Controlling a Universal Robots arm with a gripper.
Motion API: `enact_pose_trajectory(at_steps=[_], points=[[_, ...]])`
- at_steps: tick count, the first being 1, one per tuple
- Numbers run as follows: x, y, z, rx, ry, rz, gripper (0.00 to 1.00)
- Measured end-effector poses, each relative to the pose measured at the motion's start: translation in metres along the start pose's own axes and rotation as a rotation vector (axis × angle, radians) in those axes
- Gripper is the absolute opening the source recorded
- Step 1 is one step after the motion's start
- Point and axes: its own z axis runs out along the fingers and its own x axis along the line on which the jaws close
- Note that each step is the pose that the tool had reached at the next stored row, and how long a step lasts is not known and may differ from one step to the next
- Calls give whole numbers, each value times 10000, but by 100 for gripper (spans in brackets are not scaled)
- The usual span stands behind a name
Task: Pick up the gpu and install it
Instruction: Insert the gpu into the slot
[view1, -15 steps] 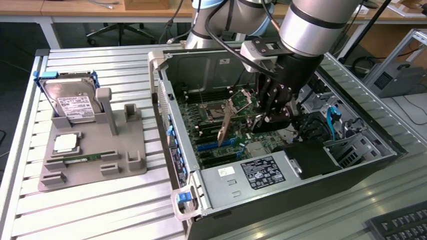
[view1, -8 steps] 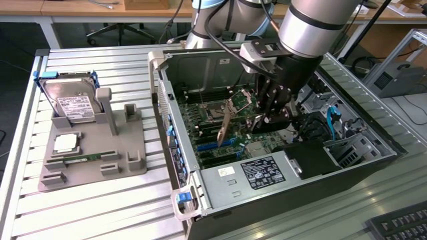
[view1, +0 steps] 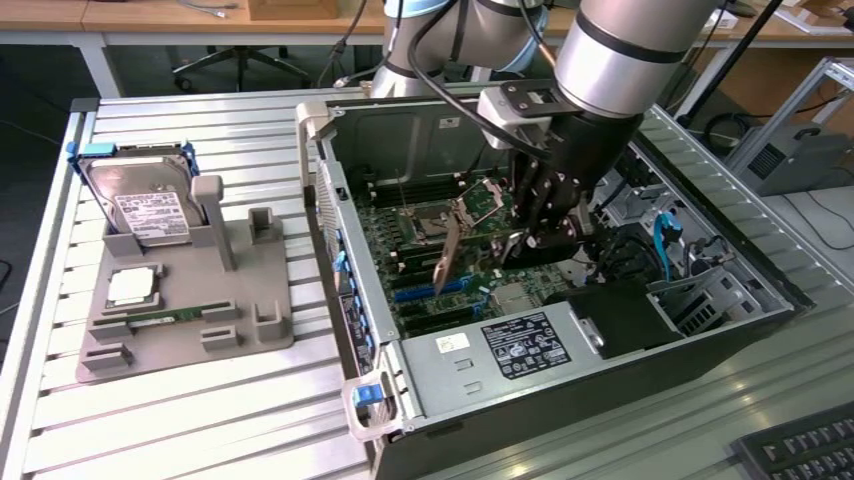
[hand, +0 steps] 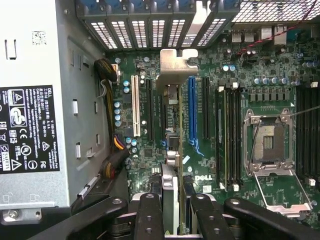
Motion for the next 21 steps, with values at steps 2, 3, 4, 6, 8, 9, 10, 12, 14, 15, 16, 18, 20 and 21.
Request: enact_pose_trajectory(at_steps=[2, 3, 4, 6, 8, 9, 10, 12, 14, 15, 16, 18, 20, 21], points=[[0, 4, 6, 0, 4, 0, 27], [0, 6, 9, 1, 7, 0, 27], [0, 7, 11, 1, 8, -1, 27], [1, 12, 18, 1, 14, 0, 27], [1, 16, 23, 1, 16, 1, 27], [1, 21, 27, 1, 18, 0, 27], [1, 24, 31, 1, 20, 0, 27], [2, 30, 36, 1, 22, 1, 27], [2, 43, 46, 1, 27, 1, 27], [3, 52, 52, 1, 29, 1, 27], [3, 61, 57, 1, 32, 0, 27], [4, 76, 65, 1, 33, 0, 27], [4, 89, 72, 2, 34, 1, 27], [4, 95, 75, 2, 34, 1, 27]])
